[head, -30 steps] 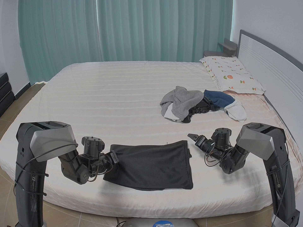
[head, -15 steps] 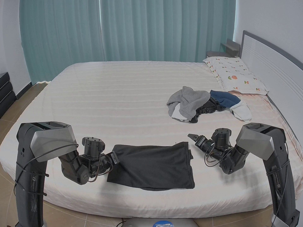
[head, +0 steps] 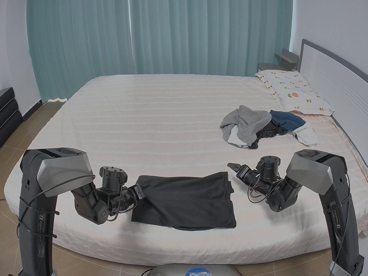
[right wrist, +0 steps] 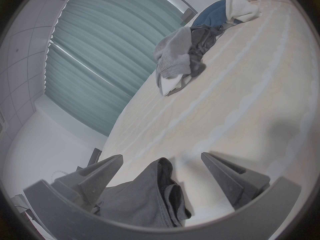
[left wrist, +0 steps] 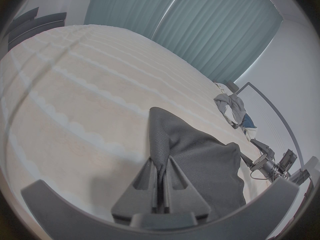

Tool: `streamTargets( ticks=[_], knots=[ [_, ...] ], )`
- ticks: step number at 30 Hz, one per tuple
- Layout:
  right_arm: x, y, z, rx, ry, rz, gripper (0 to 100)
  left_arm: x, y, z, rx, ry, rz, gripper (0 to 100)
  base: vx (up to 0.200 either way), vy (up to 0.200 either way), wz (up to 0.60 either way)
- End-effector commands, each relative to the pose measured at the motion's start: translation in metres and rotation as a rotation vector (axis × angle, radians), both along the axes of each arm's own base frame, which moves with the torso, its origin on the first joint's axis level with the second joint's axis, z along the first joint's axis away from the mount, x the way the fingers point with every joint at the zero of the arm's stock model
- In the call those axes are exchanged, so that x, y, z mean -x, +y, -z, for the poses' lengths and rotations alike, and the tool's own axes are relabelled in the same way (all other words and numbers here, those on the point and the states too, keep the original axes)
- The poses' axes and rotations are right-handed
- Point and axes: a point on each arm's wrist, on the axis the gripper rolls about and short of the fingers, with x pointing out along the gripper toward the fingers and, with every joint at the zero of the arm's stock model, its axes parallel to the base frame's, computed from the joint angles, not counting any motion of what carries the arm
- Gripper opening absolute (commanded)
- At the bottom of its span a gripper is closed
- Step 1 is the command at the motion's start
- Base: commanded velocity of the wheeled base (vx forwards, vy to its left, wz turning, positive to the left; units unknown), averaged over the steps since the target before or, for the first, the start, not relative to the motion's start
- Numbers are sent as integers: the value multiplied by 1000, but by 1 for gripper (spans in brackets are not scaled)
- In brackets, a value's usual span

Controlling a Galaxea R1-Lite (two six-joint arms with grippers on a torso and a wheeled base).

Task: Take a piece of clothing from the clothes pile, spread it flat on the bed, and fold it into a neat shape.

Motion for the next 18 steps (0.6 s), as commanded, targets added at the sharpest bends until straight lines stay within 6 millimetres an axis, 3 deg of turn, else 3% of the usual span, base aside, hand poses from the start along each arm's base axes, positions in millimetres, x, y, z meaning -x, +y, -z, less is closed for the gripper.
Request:
streamTargets(
  ticks=[1, 18],
  knots=[
    [0, 0, 1, 0, 2, -2, 100, 0, 0, 1, -1, 4, 0, 0, 0, 200, 0],
    [0, 0, 1, 0, 2, 0, 100, 1, -1, 1, -11, 5, -5, 0, 0, 200, 0]
  ],
)
